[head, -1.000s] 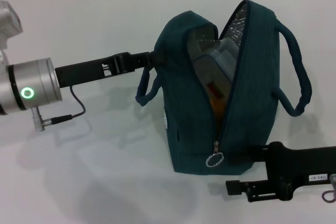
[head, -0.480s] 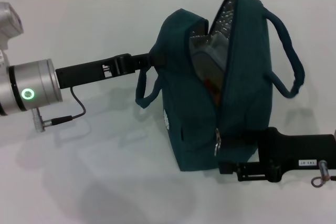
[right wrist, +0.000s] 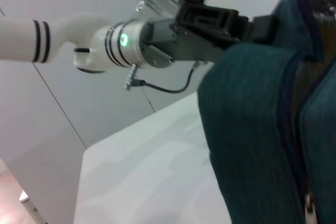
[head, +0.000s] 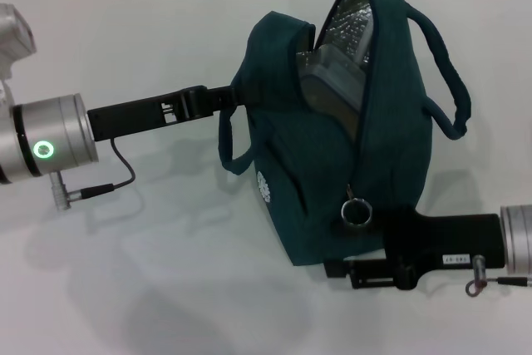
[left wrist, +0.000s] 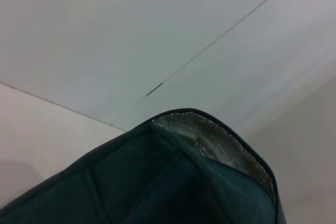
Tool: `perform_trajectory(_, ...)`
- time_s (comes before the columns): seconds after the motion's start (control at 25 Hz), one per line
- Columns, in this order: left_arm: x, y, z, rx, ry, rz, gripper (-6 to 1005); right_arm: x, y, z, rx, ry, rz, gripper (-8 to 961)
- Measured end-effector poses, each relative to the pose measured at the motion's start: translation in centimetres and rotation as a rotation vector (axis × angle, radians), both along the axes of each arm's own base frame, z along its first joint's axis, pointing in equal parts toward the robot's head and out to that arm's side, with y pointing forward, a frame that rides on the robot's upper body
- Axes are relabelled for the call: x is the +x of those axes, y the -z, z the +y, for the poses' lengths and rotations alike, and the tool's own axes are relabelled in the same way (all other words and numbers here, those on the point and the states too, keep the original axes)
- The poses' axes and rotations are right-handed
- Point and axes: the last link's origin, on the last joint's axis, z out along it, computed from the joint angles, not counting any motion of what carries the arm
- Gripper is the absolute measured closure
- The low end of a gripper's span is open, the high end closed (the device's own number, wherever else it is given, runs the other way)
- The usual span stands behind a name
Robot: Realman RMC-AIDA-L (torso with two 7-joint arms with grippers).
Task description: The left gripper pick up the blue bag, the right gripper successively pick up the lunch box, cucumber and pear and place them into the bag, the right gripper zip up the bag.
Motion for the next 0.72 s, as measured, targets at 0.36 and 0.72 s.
perform_trajectory(0.36,-0.15,0.00,-0.10,0.005,-0.002,0.001,902,-0.03,0.08,-0.11,0.004,0.008,0.011,301)
perform_trajectory(0.72,-0.33,-0.04,-0.21,0.007,-0.005,0.003,902,0.14,-0.34,-0.03,0.037,0.039,0.045,388)
